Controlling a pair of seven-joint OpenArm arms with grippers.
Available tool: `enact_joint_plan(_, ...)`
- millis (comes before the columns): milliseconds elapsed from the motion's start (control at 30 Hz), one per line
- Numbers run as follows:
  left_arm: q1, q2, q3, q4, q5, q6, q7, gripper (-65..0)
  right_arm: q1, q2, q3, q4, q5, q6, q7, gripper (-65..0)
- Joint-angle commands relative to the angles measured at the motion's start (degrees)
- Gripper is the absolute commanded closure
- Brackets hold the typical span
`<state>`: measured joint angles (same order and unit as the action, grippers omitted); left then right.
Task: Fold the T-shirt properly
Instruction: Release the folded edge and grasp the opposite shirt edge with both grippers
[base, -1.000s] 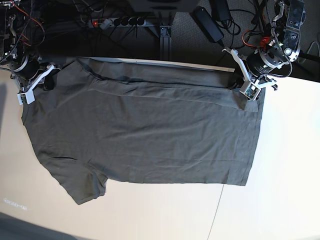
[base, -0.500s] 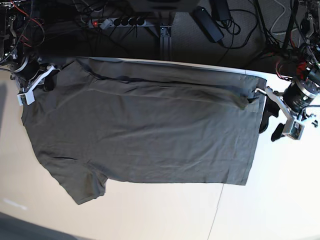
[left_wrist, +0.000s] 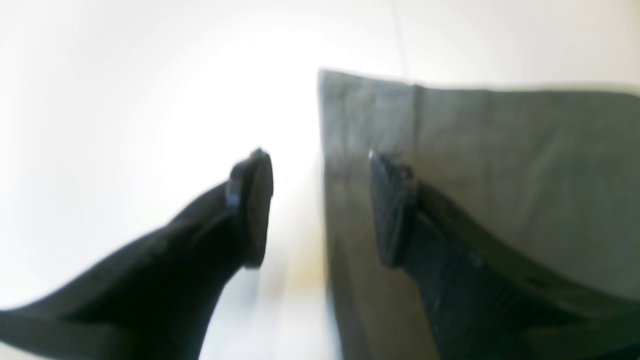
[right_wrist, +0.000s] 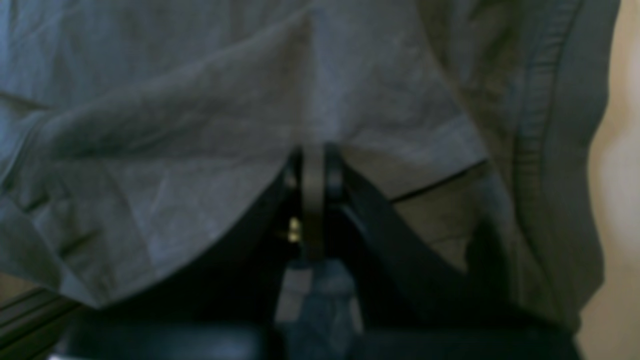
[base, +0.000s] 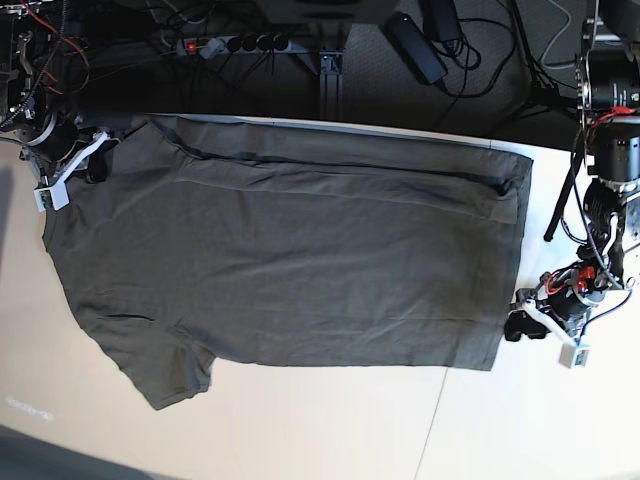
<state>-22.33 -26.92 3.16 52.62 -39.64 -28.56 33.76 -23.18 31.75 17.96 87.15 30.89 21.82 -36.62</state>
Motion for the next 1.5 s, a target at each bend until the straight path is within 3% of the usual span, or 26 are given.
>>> enact_joint_plan(0,-3.1,-0.4,0.0,-3.0,-1.3,-1.7,-0.6,-34.5,-0.2,0.9,0.3,0.1,-1.4,2.7,-2.3,0.0)
enact_joint_plan(67,-6.0,0.5,0.0,-9.5,-2.7,-3.4,0.0,-34.5,-0.2,0.9,0.3,0.1,-1.3,2.7,-2.7,0.0)
enact_joint_plan(233,-9.7,3.0,0.0,-17.2,-3.4,-3.6,2.1,-34.4,-0.2,0.9,0.3,0.1,-1.3,2.6,-2.9,0.0)
enact_joint_plan(533,-10.0,8.2,0.0,-17.2,1.6,0.1,2.1,-33.2,-0.2,0.9,0.3,0.1,-1.3,2.6,-2.9,0.0)
enact_joint_plan(567,-10.0,8.2,0.0,-17.2,1.6,0.1,1.9,-28.7,-0.2,0.9,0.3,0.1,-1.3,2.6,-2.9,0.0)
enact_joint_plan(700,-10.0,7.7,0.0,-17.2,1.6,0.0,-0.7,0.0,-0.2,0.9,0.4,0.2,-0.4,2.6,-2.9,0.0)
enact_joint_plan(867,-10.0,7.7,0.0,-17.2,2.8,0.0,-1.0,0.0,-0.2,0.7,4.9,4.1,5.6,2.7,-3.1,0.0)
enact_joint_plan(1100,-10.0,7.9,0.0,-17.2,3.4,0.0,-1.0,0.0,3.0,0.8,15.1,14.4,7.5,2.7,-3.1,0.0)
enact_joint_plan(1233,-10.0,8.0,0.0,-17.2,3.5,0.0,-0.5,0.0,10.8,2.3,15.7,10.4,3.4,2.6,-1.4,0.0)
enact_joint_plan(1367,-10.0,8.0,1.2,-17.2,3.5,0.0,-0.3,0.0,23.3,3.2,15.6,-3.7,1.2,2.6,1.0,0.0)
enact_joint_plan(1400,-10.0,8.0,1.7,-17.2,3.5,0.0,-0.3,0.0,26.8,3.4,15.6,-8.3,1.2,2.6,1.2,-3.3)
enact_joint_plan(1467,-10.0,8.0,3.1,-17.2,3.5,0.0,0.3,0.0,33.4,3.6,15.6,-18.3,1.0,2.6,2.4,-20.2)
